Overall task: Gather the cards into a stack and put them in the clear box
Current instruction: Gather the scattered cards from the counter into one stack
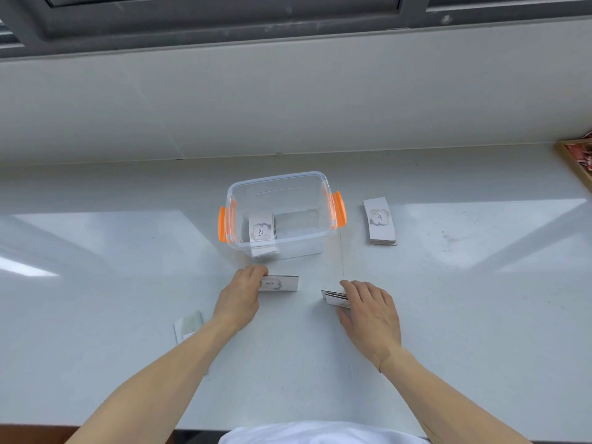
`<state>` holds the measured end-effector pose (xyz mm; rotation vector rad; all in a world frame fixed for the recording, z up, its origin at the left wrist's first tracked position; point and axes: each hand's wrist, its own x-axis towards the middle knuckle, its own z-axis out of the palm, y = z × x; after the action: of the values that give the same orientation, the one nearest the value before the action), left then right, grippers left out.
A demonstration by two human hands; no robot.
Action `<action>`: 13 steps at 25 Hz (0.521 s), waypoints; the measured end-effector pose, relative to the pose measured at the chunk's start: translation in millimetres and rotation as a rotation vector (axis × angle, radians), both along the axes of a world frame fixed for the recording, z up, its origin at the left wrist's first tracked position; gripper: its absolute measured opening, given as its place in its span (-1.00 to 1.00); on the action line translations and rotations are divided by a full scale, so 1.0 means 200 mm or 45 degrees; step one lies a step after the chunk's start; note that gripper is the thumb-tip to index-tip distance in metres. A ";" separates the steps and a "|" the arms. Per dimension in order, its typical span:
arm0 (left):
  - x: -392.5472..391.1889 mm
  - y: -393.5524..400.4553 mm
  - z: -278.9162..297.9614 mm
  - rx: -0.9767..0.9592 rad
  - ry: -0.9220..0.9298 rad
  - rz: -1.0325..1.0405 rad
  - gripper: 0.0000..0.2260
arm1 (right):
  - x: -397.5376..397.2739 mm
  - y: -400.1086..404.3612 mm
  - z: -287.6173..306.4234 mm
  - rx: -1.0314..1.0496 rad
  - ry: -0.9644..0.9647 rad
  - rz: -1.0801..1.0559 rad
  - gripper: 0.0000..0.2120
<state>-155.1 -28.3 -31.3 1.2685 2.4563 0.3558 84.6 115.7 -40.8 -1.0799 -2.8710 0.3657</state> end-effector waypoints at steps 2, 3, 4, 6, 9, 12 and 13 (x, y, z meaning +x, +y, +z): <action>0.07 0.06 0.00 0.013 0.020 -0.043 -0.59 | 0.00 0.00 0.01 0.002 -0.023 0.007 -0.45; 0.12 0.09 0.00 0.016 0.031 -0.087 -0.57 | 0.00 0.00 0.01 0.000 -0.028 0.003 -0.40; 0.16 0.12 0.00 0.019 0.037 -0.136 -0.55 | 0.00 -0.01 0.01 -0.003 -0.026 -0.002 -0.35; 0.24 0.18 -0.01 0.036 0.027 -0.211 -0.51 | 0.00 -0.01 0.02 -0.005 -0.022 -0.009 -0.28; 0.33 0.24 0.00 0.056 -0.034 -0.294 -0.51 | 0.01 -0.01 0.02 -0.008 -0.024 -0.006 -0.27; 0.39 0.28 0.00 0.063 -0.110 -0.374 -0.53 | 0.00 -0.02 0.01 -0.004 -0.038 0.000 -0.35; 0.40 0.28 0.00 0.071 -0.139 -0.384 -0.55 | 0.00 -0.02 0.01 0.005 -0.041 0.005 -0.41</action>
<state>-74.6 27.7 -31.0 1.5713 2.1373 0.4024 85.3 112.0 -39.2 -1.0890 -2.9008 0.3460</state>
